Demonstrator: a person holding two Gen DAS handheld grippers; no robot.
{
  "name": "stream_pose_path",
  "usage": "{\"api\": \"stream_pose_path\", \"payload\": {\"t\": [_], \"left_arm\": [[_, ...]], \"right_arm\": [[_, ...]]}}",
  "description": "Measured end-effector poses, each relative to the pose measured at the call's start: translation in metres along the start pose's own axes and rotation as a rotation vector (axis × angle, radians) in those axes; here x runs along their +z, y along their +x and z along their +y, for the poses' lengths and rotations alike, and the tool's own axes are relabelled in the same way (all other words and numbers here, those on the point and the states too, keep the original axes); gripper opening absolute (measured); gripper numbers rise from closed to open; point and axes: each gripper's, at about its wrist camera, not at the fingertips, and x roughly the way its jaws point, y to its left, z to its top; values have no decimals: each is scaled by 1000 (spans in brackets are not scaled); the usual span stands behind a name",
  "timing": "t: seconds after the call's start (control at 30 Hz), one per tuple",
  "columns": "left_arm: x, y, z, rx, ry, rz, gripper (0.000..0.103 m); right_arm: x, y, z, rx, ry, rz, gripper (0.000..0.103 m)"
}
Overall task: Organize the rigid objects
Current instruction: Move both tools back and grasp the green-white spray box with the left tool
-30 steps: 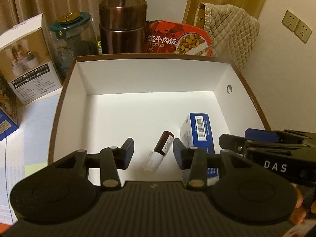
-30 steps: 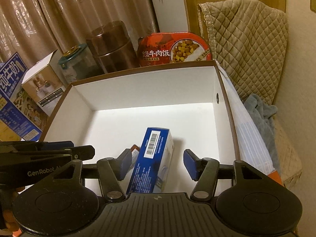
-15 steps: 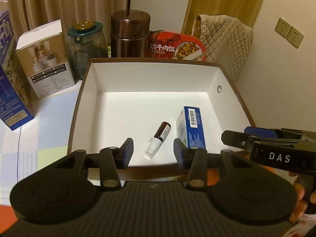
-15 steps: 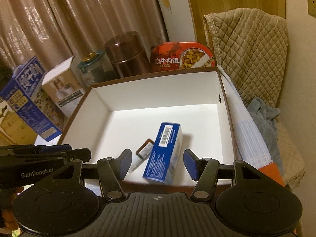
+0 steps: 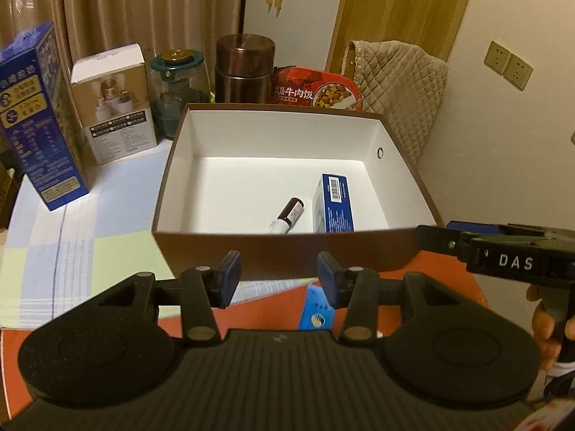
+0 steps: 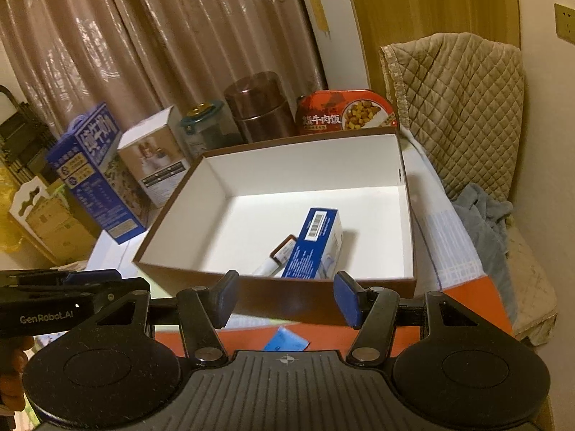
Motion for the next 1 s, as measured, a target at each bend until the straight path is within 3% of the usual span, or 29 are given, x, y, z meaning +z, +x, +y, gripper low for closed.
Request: {"api": "stream_pose_path", "payload": {"t": [0.63,1.0], "left_arm": [[-79,-60,8,-40,42,33,52],[-126,-56,22,-46,76,123,53]], "right_arm": [[-75,-60,23,-18,48,21,55],[-121,-66,38,-64,110,85,55]]}}
